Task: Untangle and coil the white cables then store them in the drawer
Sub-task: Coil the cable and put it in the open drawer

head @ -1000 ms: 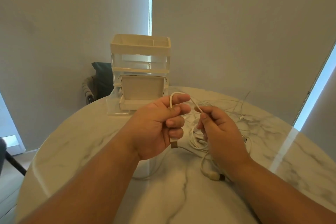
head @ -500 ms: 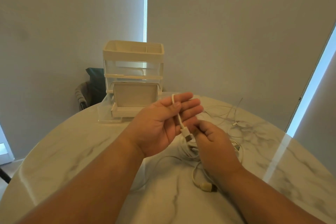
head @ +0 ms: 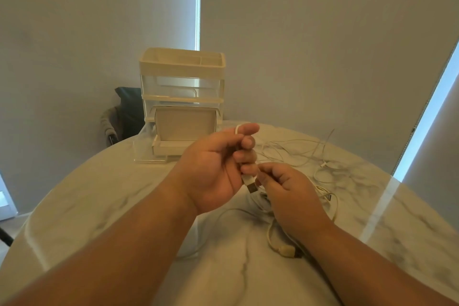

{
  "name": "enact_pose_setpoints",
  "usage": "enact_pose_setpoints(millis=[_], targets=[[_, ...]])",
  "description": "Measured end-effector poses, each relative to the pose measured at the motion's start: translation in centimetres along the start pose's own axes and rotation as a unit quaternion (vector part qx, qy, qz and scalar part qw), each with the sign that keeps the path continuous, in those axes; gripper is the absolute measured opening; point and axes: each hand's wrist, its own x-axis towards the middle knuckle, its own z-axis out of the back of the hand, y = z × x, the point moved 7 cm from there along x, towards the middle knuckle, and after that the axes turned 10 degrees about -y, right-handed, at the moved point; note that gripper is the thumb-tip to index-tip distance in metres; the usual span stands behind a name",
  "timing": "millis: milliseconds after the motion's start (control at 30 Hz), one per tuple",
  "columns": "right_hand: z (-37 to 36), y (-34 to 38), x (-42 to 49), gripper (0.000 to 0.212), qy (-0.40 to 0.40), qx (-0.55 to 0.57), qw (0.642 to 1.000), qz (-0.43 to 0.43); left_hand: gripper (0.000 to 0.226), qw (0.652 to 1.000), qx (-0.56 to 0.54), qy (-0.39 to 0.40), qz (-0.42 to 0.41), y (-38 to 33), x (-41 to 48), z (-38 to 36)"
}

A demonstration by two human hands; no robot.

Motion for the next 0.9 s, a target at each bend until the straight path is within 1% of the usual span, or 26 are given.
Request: enact_pose_setpoints(millis=[100, 167, 267, 300, 400, 433, 533, 633, 800, 900], targets=[[-0.4, 0.7, -0.4, 0.021, 0.039, -0.049, 0.998, 0.027, 0.03, 0.999, 0.03, 0.004, -0.011, 0.2, -0.3, -0.2], [-0.2, 1.1, -0.5, 0.022, 0.045, -0.05, 0.997, 0.032, 0.031, 0.999, 0.038, -0.002, -0.011, 0.2, -0.4, -0.3], [-0.2, 1.7, -0.7, 0.033, 0.065, -0.051, 0.996, 0.029, 0.031, 0.999, 0.024, -0.023, -0.015, -0.1, -0.4, -0.2], [-0.3, 1.6, -0.7, 0.033, 0.072, -0.048, 0.996, 0.022, 0.031, 0.999, 0.018, -0.032, -0.02, -0.3, -0.3, 0.0], [-0.8, 1.1, -1.0, 0.019, 0.103, 0.008, 0.995, -0.011, 0.03, 0.997, 0.016, -0.064, -0.048, -1.0, 0.1, 0.9], [-0.9, 1.0, -1.2, 0.017, 0.118, 0.008, 0.993, -0.009, 0.029, 0.995, 0.016, -0.075, -0.058, -1.3, 0.2, 1.2], [-1.1, 1.7, -1.6, 0.019, 0.155, -0.029, 0.987, 0.02, 0.029, 0.992, 0.013, -0.099, -0.077, -2.0, 0.4, 2.1], [-1.4, 1.9, -2.0, 0.023, 0.194, -0.013, 0.981, 0.013, 0.03, 0.99, 0.007, -0.113, -0.084, -2.7, 0.5, 2.7], [-1.2, 1.4, -1.9, 0.021, 0.181, 0.08, 0.98, -0.022, 0.034, 0.988, 0.022, -0.117, -0.094, -3.4, 0.3, 2.8], [-1.2, 1.5, -2.0, 0.02, 0.187, 0.072, 0.979, -0.017, 0.038, 0.987, 0.051, -0.109, -0.102, -3.2, 0.3, 2.5]])
